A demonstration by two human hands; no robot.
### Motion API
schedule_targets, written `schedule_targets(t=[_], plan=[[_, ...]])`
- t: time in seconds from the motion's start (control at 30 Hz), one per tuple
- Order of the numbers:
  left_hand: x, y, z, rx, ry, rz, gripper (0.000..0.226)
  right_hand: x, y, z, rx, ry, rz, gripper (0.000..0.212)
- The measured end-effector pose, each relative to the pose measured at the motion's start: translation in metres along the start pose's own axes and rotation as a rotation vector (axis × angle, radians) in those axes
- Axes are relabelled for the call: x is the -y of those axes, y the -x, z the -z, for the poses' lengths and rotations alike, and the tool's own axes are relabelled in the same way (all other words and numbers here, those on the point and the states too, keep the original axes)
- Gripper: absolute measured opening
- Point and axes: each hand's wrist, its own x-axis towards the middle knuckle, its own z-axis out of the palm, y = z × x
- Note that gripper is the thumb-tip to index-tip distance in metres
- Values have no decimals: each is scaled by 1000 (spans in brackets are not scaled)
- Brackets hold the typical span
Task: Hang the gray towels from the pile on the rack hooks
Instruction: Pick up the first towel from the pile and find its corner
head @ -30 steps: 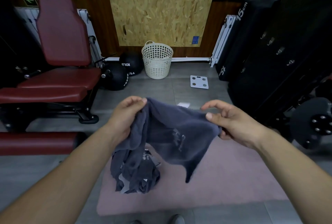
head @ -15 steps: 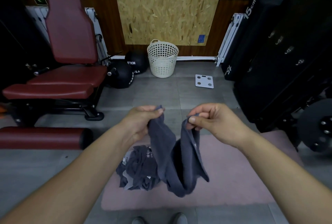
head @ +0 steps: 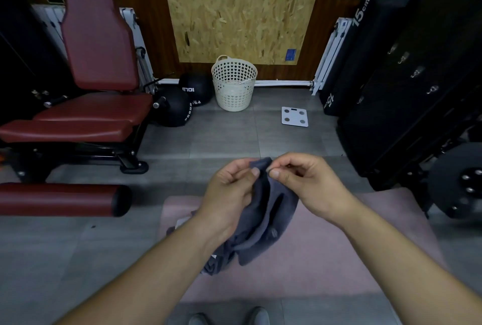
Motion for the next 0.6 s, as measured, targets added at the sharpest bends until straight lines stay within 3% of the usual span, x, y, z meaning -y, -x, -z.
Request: schedule_targets(t=[0.23, 0.33, 0.47, 0.6], plan=[[-3, 5, -1, 99, 107, 9, 26, 3, -7, -14, -180, -39, 18, 6], [-7, 4, 3, 140, -21, -27, 29, 4, -10, -16, -182, -73, 0, 5], [-8, 1, 3, 69, -163, -74, 30, 3, -15, -18, -166, -90, -58, 14], [-12, -1, 0, 43, -190, -122, 22, 1, -19, -13, -82, -342, -136, 17]])
